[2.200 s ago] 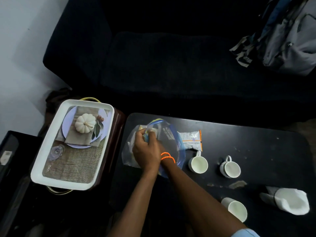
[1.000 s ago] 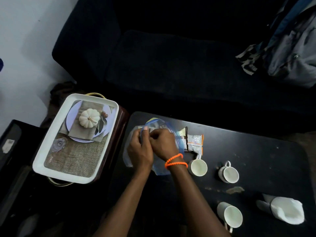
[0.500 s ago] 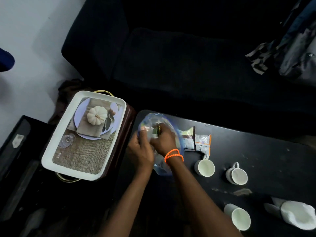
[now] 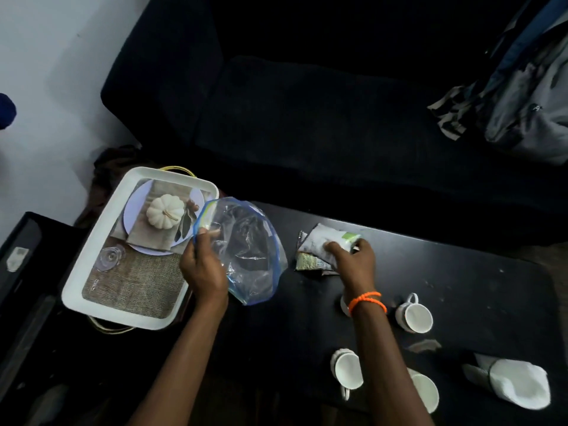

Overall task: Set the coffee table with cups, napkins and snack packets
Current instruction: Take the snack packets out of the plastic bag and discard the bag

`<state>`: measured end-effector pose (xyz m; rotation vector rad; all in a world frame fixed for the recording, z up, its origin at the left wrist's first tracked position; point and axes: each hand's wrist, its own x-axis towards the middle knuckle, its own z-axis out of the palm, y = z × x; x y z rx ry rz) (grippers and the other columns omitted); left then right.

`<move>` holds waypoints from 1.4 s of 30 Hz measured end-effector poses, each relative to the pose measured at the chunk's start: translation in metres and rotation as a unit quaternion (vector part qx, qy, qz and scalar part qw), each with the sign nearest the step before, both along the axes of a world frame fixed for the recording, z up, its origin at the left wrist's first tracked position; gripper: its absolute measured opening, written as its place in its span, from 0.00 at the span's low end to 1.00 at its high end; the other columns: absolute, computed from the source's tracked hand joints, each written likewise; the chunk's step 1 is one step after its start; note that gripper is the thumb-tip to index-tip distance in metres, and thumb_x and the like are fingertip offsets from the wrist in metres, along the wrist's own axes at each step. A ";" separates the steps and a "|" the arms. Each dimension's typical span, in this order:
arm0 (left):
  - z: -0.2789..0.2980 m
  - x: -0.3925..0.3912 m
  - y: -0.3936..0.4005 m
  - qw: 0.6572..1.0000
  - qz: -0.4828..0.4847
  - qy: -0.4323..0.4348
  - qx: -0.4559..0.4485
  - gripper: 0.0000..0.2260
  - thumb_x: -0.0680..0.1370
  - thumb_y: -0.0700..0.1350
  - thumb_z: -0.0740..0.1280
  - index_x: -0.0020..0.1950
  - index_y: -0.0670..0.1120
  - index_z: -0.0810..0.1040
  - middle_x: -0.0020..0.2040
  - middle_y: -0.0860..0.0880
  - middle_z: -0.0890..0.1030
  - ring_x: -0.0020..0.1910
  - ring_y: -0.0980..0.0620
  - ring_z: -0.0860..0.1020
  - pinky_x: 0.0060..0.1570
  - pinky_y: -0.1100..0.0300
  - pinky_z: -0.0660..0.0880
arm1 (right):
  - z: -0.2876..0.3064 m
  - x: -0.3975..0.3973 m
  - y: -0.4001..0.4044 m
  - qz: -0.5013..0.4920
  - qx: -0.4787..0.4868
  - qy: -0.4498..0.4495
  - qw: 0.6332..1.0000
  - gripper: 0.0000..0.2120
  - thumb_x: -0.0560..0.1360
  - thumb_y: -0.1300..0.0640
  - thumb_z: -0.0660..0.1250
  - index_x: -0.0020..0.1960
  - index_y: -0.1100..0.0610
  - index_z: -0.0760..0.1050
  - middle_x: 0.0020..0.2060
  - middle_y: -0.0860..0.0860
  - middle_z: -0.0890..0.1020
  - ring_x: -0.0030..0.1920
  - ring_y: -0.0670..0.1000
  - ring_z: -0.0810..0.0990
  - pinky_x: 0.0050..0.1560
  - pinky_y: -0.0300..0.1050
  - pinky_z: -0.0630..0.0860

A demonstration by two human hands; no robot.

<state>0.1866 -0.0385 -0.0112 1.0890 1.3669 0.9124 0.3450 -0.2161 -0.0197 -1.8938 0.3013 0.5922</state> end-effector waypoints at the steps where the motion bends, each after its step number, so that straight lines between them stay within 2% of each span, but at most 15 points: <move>1: 0.001 -0.001 -0.001 1.000 -0.003 -0.007 0.000 0.15 0.80 0.52 0.65 0.37 0.54 0.86 0.40 0.54 0.87 0.49 0.43 0.85 0.55 0.31 0.79 | -0.011 0.001 0.004 0.018 0.006 0.025 1.000 0.23 0.62 0.53 0.79 0.54 0.57 0.79 0.48 0.55 0.86 0.49 0.58 0.86 0.57 0.61 0.81; 5: 0.014 -0.001 -0.003 0.999 -0.035 -0.035 -0.006 0.15 0.82 0.50 0.65 0.38 0.50 0.85 0.40 0.55 0.87 0.47 0.51 0.84 0.60 0.36 0.76 | -0.031 -0.003 0.017 0.087 -0.050 0.018 0.995 0.35 0.62 0.49 0.81 0.65 0.55 0.74 0.52 0.53 0.85 0.54 0.56 0.84 0.60 0.56 0.80; 8: 0.030 0.008 -0.011 0.994 -0.085 -0.058 -0.036 0.15 0.83 0.49 0.64 0.40 0.48 0.84 0.41 0.56 0.87 0.45 0.56 0.84 0.53 0.44 0.79 | -0.022 -0.011 0.009 0.068 -0.035 -0.017 0.997 0.39 0.60 0.38 0.80 0.66 0.50 0.71 0.48 0.45 0.83 0.55 0.53 0.83 0.55 0.49 0.80; 11: 0.048 0.025 -0.025 0.972 -0.165 -0.116 -0.120 0.16 0.83 0.52 0.63 0.40 0.52 0.85 0.43 0.53 0.88 0.40 0.55 0.86 0.38 0.57 0.81 | -0.012 -0.017 -0.003 0.131 0.176 0.109 0.970 0.45 0.60 0.31 0.78 0.72 0.47 0.69 0.63 0.55 0.81 0.64 0.57 0.80 0.65 0.57 0.76; 13: 0.063 0.047 -0.041 0.921 -0.219 -0.205 -0.247 0.13 0.82 0.52 0.63 0.47 0.48 0.84 0.43 0.46 0.87 0.38 0.48 0.86 0.35 0.56 0.82 | -0.001 -0.020 -0.012 0.125 0.371 0.237 0.889 0.36 0.73 0.43 0.74 0.76 0.49 0.66 0.70 0.58 0.76 0.70 0.60 0.75 0.72 0.62 0.70; 16: 0.071 0.074 -0.077 0.879 -0.329 -0.177 -0.295 0.09 0.75 0.48 0.70 0.49 0.44 0.82 0.38 0.45 0.84 0.36 0.48 0.83 0.37 0.58 0.80 | 0.021 -0.016 -0.016 0.134 0.453 0.289 0.833 0.29 0.75 0.51 0.75 0.73 0.54 0.72 0.64 0.58 0.82 0.62 0.57 0.83 0.63 0.56 0.79; 19: 0.070 0.089 -0.099 0.866 -0.480 -0.006 -0.140 0.10 0.81 0.48 0.64 0.51 0.43 0.82 0.40 0.47 0.86 0.42 0.51 0.84 0.44 0.57 0.81 | 0.041 -0.004 -0.028 0.134 0.442 0.217 0.860 0.33 0.71 0.59 0.78 0.72 0.57 0.70 0.60 0.60 0.82 0.57 0.58 0.84 0.56 0.55 0.81; 21: 0.075 0.100 -0.101 0.844 -0.518 -0.032 -0.135 0.09 0.82 0.46 0.66 0.57 0.44 0.83 0.49 0.43 0.87 0.50 0.44 0.86 0.51 0.50 0.83 | 0.051 0.009 -0.046 0.102 0.420 0.156 0.888 0.28 0.72 0.65 0.75 0.71 0.59 0.71 0.59 0.62 0.82 0.55 0.60 0.84 0.55 0.57 0.81; 24: 0.082 0.114 -0.109 0.874 -0.451 -0.108 -0.144 0.11 0.76 0.52 0.70 0.56 0.50 0.85 0.47 0.46 0.86 0.46 0.47 0.84 0.48 0.50 0.81 | 0.062 0.028 -0.074 0.000 0.342 0.081 0.936 0.17 0.73 0.71 0.70 0.61 0.66 0.76 0.54 0.66 0.82 0.52 0.63 0.82 0.58 0.61 0.79; 27: 0.080 0.127 -0.142 0.923 -0.379 -0.043 -0.048 0.21 0.71 0.60 0.71 0.61 0.53 0.82 0.56 0.46 0.84 0.53 0.52 0.83 0.55 0.54 0.80 | 0.074 0.041 -0.105 -0.102 0.303 0.063 0.945 0.07 0.74 0.70 0.69 0.43 0.61 0.82 0.40 0.59 0.83 0.39 0.57 0.82 0.43 0.51 0.82; 29: 0.081 0.140 -0.168 0.901 -0.433 0.013 -0.028 0.32 0.69 0.68 0.69 0.69 0.55 0.76 0.66 0.48 0.77 0.63 0.53 0.78 0.65 0.54 0.75 | 0.078 0.051 -0.133 -0.121 0.277 0.046 0.952 0.12 0.75 0.69 0.69 0.36 0.57 0.81 0.32 0.53 0.83 0.31 0.51 0.80 0.32 0.43 0.80; 31: 0.080 0.157 -0.195 0.848 -0.514 -0.005 -0.129 0.41 0.66 0.72 0.71 0.76 0.56 0.69 0.73 0.50 0.73 0.70 0.53 0.74 0.72 0.52 0.71 | 0.083 0.055 -0.160 -0.079 0.232 0.000 0.970 0.15 0.74 0.69 0.68 0.31 0.57 0.80 0.27 0.50 0.81 0.27 0.46 0.77 0.29 0.39 0.75; 35: 0.069 0.179 -0.249 0.770 -0.602 -0.042 -0.209 0.33 0.64 0.57 0.80 0.68 0.57 0.77 0.65 0.48 0.83 0.61 0.48 0.83 0.60 0.50 0.81 | 0.089 0.059 -0.217 0.026 0.132 -0.057 0.989 0.04 0.73 0.71 0.70 0.42 0.72 0.80 0.37 0.61 0.83 0.38 0.53 0.79 0.40 0.51 0.78; 39: 0.067 0.196 -0.301 0.797 -0.589 -0.013 -0.134 0.18 0.64 0.44 0.75 0.53 0.55 0.84 0.55 0.47 0.87 0.54 0.44 0.85 0.53 0.47 0.83 | 0.107 0.054 -0.294 0.041 0.143 -0.045 0.988 0.14 0.73 0.73 0.69 0.48 0.57 0.86 0.48 0.53 0.88 0.50 0.54 0.86 0.48 0.46 0.83; 42: 0.075 0.211 -0.341 0.825 -0.559 0.052 -0.066 0.15 0.67 0.37 0.68 0.42 0.58 0.82 0.46 0.51 0.86 0.44 0.47 0.83 0.45 0.54 0.80 | 0.120 0.041 -0.359 -0.052 0.161 -0.046 0.985 0.29 0.70 0.64 0.78 0.64 0.39 0.78 0.65 0.46 0.78 0.64 0.51 0.78 0.51 0.45 0.83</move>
